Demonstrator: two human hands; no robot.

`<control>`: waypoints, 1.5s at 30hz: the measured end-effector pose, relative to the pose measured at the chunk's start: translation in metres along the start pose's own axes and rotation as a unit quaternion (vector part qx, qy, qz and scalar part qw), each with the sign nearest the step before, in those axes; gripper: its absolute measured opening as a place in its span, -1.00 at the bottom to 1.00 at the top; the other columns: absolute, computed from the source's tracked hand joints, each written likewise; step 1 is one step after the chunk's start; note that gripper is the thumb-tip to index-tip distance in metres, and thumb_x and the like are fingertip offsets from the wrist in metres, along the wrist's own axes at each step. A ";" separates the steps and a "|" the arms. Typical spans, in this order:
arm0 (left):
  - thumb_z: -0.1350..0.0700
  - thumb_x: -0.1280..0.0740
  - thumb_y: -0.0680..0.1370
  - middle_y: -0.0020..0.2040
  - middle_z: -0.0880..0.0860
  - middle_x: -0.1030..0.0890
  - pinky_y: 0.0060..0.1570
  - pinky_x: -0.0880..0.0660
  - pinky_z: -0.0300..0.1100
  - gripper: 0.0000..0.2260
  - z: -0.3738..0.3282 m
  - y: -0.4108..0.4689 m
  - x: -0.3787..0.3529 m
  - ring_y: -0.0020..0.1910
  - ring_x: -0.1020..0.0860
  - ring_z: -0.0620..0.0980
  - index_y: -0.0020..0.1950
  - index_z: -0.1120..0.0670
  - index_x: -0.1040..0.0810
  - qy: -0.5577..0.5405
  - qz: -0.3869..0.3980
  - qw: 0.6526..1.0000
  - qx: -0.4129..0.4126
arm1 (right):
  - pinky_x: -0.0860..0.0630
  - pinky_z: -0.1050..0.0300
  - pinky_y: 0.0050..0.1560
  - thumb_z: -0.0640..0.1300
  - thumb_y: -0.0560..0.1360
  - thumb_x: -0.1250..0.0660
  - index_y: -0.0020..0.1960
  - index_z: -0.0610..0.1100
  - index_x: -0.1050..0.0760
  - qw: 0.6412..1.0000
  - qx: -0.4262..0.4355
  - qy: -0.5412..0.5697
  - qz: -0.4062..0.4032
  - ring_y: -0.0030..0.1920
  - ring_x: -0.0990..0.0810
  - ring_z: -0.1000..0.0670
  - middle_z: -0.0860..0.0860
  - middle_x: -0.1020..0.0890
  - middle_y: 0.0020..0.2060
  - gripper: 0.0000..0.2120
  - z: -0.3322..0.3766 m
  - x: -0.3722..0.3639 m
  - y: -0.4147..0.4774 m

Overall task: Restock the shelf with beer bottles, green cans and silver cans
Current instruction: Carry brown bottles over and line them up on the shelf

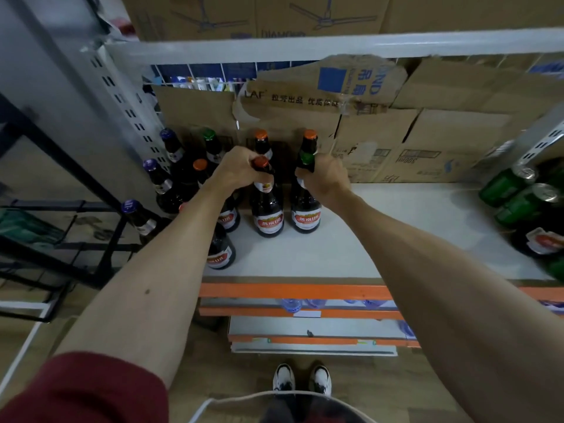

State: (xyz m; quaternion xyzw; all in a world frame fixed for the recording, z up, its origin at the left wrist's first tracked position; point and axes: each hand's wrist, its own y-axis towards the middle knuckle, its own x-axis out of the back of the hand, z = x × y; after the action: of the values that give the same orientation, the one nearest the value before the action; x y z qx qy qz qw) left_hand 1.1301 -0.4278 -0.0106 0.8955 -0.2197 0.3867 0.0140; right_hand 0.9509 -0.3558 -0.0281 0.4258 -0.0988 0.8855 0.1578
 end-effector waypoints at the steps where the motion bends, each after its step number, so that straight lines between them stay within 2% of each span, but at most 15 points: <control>1: 0.21 -0.55 0.39 -0.18 0.09 -0.66 -0.31 -0.41 -0.46 -0.82 0.000 0.001 0.000 -0.25 -0.56 -0.15 -0.04 0.22 -0.71 -0.001 -0.001 1.000 0.000 | -0.40 0.07 -0.18 -0.02 0.50 -0.34 0.05 -0.23 -0.56 1.000 0.002 0.004 -0.003 -0.06 -0.60 -0.23 -0.16 -0.62 -0.12 -0.72 0.001 0.000 0.000; 4: 0.22 -0.54 0.40 -0.16 0.10 -0.67 -0.25 -0.42 -0.44 -0.82 0.001 0.002 0.000 -0.22 -0.56 -0.14 -0.03 0.23 -0.70 0.002 -0.005 1.000 -0.008 | -0.39 0.08 -0.19 -0.02 0.51 -0.35 0.04 -0.22 -0.57 1.000 0.005 0.017 -0.005 -0.07 -0.59 -0.20 -0.12 -0.58 -0.16 -0.73 0.000 0.000 -0.002; 7: 0.24 -0.55 0.39 -0.07 0.13 -0.71 -0.02 -0.50 -0.20 -0.79 0.001 0.000 -0.001 -0.08 -0.62 -0.05 0.00 0.20 -0.71 -0.006 0.000 1.000 -0.021 | -0.38 0.09 -0.20 -0.04 0.50 -0.36 0.02 -0.19 -0.55 0.999 0.009 0.034 -0.006 -0.11 -0.59 -0.17 -0.08 -0.55 -0.20 -0.77 -0.003 0.000 -0.006; 9: 0.23 -0.55 0.38 -0.09 0.10 -0.71 -0.02 -0.53 -0.14 -0.80 0.005 -0.003 -0.001 -0.09 -0.64 -0.05 -0.01 0.17 -0.71 -0.012 0.003 1.000 -0.024 | -0.38 0.09 -0.21 -0.03 0.49 -0.36 0.02 -0.18 -0.54 0.999 0.013 0.041 -0.006 -0.12 -0.59 -0.16 -0.08 -0.56 -0.19 -0.78 -0.007 -0.001 -0.009; 16: 0.18 -0.54 0.40 -0.16 -0.02 -0.70 -0.10 -0.48 -0.24 -0.84 0.013 -0.013 -0.003 -0.12 -0.64 -0.12 -0.04 0.07 -0.70 -0.018 -0.013 0.999 -0.033 | -0.34 0.08 -0.18 -0.04 0.52 -0.33 0.10 -0.19 -0.49 0.999 0.030 0.012 0.007 -0.07 -0.56 -0.19 -0.12 -0.58 -0.14 -0.74 -0.008 0.001 -0.017; 21: 0.20 -0.52 0.40 -0.13 -0.02 -0.70 -0.03 -0.50 -0.21 -0.84 0.013 -0.013 0.000 -0.07 -0.64 -0.10 -0.03 0.07 -0.69 -0.001 0.008 0.999 -0.039 | -0.33 0.09 -0.15 -0.07 0.53 -0.33 0.21 -0.21 -0.43 0.999 0.032 0.001 0.011 0.01 -0.57 -0.23 -0.18 -0.61 -0.01 -0.68 -0.009 0.000 -0.019; 26: 0.14 -0.50 0.42 -0.15 -0.03 -0.68 -0.16 -0.43 -0.28 -0.90 0.015 -0.012 -0.004 -0.09 -0.62 -0.08 -0.09 0.05 -0.66 0.033 -0.012 0.998 -0.047 | -0.37 0.06 -0.11 -0.06 0.53 -0.36 0.23 -0.22 -0.42 0.999 0.028 0.000 0.018 0.07 -0.56 -0.26 -0.22 -0.61 0.05 -0.64 -0.009 0.000 -0.018; 35: 0.10 -0.47 0.44 -0.15 0.01 -0.67 -0.01 -0.52 -0.09 -0.90 0.015 -0.010 -0.002 -0.08 -0.62 -0.02 -0.08 0.07 -0.64 0.063 0.008 0.997 -0.053 | -0.39 0.05 -0.07 -0.07 0.54 -0.35 0.23 -0.22 -0.42 1.000 0.019 0.003 0.018 0.08 -0.56 -0.24 -0.21 -0.60 0.06 -0.66 -0.006 0.001 -0.020; 40: 0.13 -0.47 0.46 -0.08 -0.01 -0.66 -0.16 -0.41 -0.30 -0.84 0.015 -0.009 0.001 -0.04 -0.60 -0.05 0.03 0.05 -0.63 0.048 0.013 0.997 -0.052 | -0.43 0.01 -0.03 -0.08 0.55 -0.33 0.23 -0.22 -0.42 1.000 0.021 -0.005 0.019 0.06 -0.56 -0.23 -0.21 -0.60 0.04 -0.68 -0.004 0.003 -0.024; 45: 0.13 -0.48 0.45 -0.06 -0.03 -0.67 -0.14 -0.41 -0.28 -0.81 0.018 -0.009 0.000 -0.01 -0.61 -0.06 0.05 0.02 -0.63 0.035 0.013 0.998 -0.044 | -0.51 -0.04 0.00 -0.08 0.54 -0.35 0.24 -0.20 -0.41 1.000 0.020 0.009 0.008 0.05 -0.57 -0.24 -0.21 -0.60 0.04 -0.66 -0.004 0.000 -0.026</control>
State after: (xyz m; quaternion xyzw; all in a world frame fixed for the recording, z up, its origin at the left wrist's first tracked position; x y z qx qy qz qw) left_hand 1.1463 -0.4232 -0.0215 0.8770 -0.2476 0.4079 0.0559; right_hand 0.9577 -0.3303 -0.0295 0.4200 -0.0833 0.8923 0.1433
